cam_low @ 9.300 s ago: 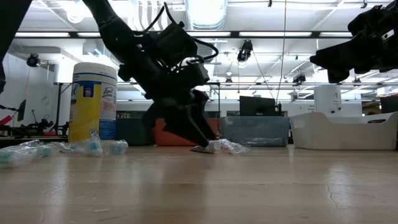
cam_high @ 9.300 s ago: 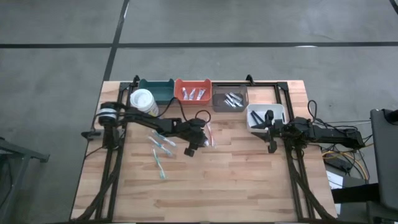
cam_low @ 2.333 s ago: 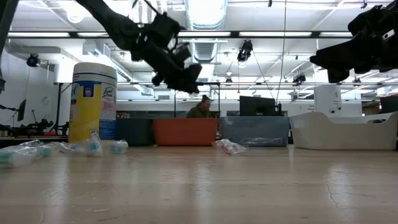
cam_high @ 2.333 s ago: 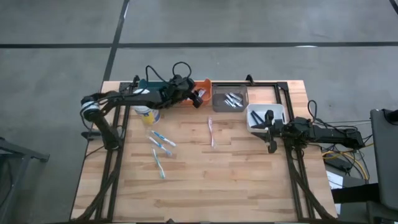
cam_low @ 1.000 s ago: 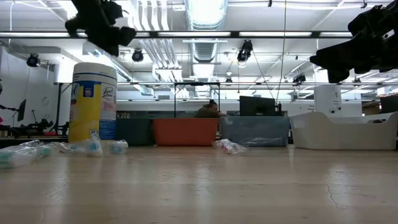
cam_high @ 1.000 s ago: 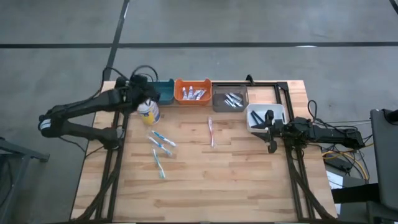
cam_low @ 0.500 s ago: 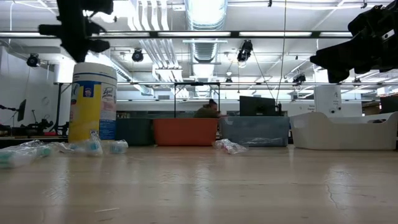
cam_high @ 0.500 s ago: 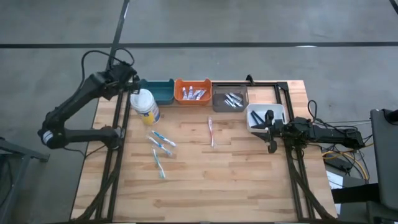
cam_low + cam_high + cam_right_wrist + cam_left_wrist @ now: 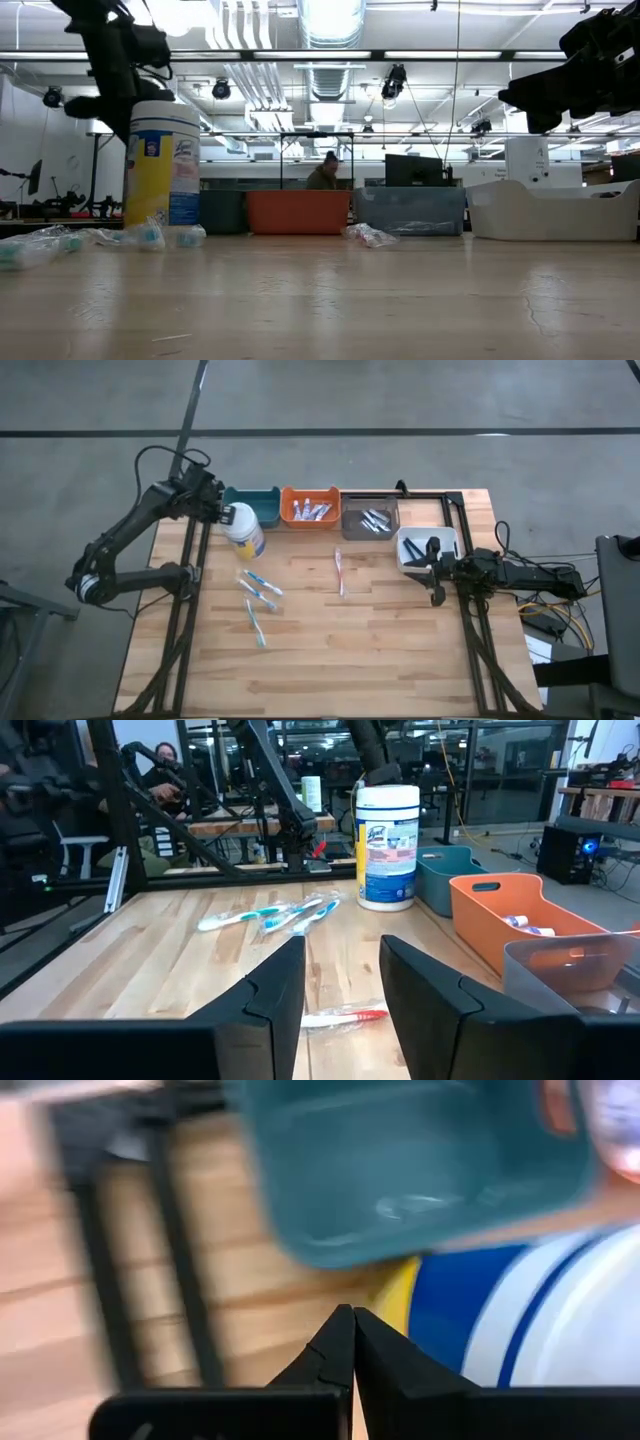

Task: Pick & Place Travel size toiletries
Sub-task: Move the fisinfectant wipes to the middle of the table

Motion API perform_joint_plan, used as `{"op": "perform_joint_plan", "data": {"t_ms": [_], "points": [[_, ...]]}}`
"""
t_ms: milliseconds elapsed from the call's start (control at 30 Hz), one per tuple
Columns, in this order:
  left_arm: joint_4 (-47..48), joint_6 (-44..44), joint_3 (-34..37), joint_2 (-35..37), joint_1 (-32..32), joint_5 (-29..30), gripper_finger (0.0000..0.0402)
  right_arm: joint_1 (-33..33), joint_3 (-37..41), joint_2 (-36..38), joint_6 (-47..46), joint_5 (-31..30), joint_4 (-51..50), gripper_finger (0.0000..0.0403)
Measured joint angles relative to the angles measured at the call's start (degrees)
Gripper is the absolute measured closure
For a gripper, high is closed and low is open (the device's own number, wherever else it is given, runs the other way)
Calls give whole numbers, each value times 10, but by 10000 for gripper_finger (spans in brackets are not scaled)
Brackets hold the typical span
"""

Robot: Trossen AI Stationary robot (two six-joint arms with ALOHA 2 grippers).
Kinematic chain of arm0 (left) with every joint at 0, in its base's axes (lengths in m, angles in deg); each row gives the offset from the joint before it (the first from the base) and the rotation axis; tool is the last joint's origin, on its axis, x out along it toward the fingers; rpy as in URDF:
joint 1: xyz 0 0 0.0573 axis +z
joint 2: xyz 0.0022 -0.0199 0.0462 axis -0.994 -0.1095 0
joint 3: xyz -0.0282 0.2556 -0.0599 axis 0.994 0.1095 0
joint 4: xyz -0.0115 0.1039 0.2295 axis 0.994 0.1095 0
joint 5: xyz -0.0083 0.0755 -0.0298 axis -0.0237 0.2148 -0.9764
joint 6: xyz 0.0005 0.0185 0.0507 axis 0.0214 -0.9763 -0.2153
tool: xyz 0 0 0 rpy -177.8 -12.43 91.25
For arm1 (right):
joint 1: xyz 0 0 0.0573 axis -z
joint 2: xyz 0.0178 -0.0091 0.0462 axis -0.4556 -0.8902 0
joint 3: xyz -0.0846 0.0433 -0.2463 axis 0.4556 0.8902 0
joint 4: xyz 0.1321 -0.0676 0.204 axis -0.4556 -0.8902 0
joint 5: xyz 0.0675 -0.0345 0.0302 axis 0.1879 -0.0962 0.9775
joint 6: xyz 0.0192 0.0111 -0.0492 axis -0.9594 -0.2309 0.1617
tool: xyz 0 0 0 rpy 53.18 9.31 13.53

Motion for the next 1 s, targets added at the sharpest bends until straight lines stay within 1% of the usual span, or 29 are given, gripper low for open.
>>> {"op": "perform_joint_plan", "data": {"t_ms": [100, 267, 333, 400, 500, 600, 733, 800, 900, 1000], "points": [[-27, -2, 22, 1, 0, -57, 397, 0, 0, 0, -1, 0, 0, 282], [-141, 16, 81, 1, -6, -159, 398, 0, 0, 0, -1, 0, 0, 287], [-186, 25, 114, 1, -13, -180, 397, 0, 0, 0, 0, 0, 0, 286], [-246, 32, 147, 1, -25, -189, 397, 0, 0, 0, -1, 0, 0, 284], [-305, 46, 197, -3, -50, -200, 396, 0, 0, 0, 0, 0, 0, 280], [-370, 61, 229, 0, -84, -204, 398, 0, 0, 0, -1, 0, 0, 277], [-426, 61, 255, -1, -141, -193, 397, 0, 0, 0, -1, 0, 0, 273], [-446, 43, 254, 0, -173, -163, 397, 0, 0, 0, 0, 0, 0, 273], [-444, -4, 241, 0, -216, -118, 398, 0, 0, 0, -1, 0, 0, 275], [-447, -36, 221, 0, -247, -102, 397, 0, 0, 0, -1, 0, 0, 279]]}}
